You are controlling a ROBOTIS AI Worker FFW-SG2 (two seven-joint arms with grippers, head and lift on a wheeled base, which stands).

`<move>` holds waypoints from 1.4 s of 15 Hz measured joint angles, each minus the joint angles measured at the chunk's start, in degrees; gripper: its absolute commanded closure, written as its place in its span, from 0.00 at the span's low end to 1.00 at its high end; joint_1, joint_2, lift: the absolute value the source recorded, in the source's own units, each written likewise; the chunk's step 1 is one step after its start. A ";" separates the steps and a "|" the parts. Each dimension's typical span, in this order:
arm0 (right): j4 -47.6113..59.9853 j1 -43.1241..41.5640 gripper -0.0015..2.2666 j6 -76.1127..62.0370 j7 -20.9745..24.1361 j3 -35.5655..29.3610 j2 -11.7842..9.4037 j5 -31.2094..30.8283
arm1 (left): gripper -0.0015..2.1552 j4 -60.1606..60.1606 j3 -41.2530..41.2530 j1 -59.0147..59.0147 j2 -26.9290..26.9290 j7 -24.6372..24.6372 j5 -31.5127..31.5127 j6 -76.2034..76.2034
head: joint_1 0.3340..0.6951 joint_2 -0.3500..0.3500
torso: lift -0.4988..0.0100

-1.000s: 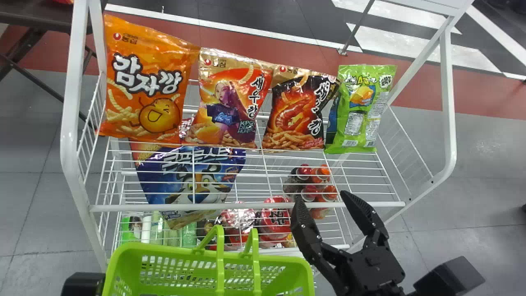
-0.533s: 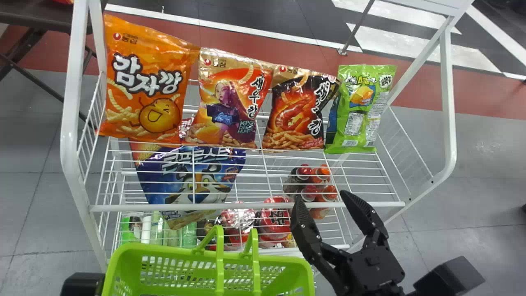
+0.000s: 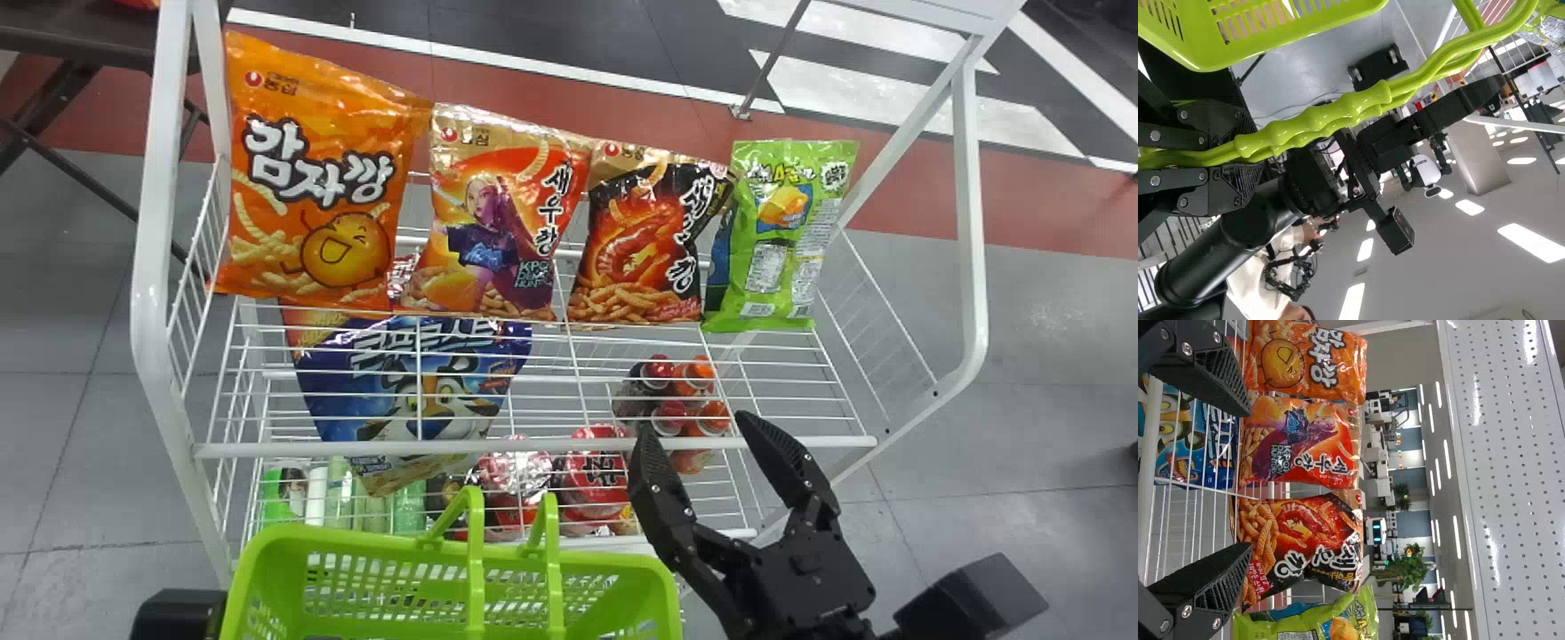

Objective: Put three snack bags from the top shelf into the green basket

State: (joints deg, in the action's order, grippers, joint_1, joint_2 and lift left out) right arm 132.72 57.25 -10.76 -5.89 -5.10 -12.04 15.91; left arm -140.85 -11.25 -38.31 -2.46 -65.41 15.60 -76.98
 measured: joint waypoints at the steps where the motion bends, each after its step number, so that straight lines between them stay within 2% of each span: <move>1: -0.01 -0.02 0.06 0.00 0.00 0.00 0.00 0.00 | 0.70 0.01 0.00 0.00 0.00 -0.01 0.02 -0.03 | 1.00 0.00 | 0.89; 14: -0.51 -2.87 0.06 -1.29 -0.69 0.33 0.00 0.00 | 0.70 -0.10 -0.22 -0.01 0.02 -0.02 -0.02 -0.10 | 1.00 0.00 | 0.89; 16: -0.82 -6.37 0.06 1.89 -0.68 0.61 0.23 -0.34 | 0.70 -0.10 -0.38 0.11 0.01 -0.04 -0.06 -0.35 | 1.00 0.00 | 0.89; 21: -6.01 -23.46 0.06 17.94 -0.61 3.21 1.96 -1.69 | 0.70 -0.38 -0.90 0.69 0.00 0.49 -0.74 -1.14 | 1.00 0.00 | 0.89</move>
State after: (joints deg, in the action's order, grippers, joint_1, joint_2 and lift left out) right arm 126.72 33.79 7.18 -6.50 -1.89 -10.08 14.22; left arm -141.22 -12.15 -37.62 -2.46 -64.92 14.86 -78.13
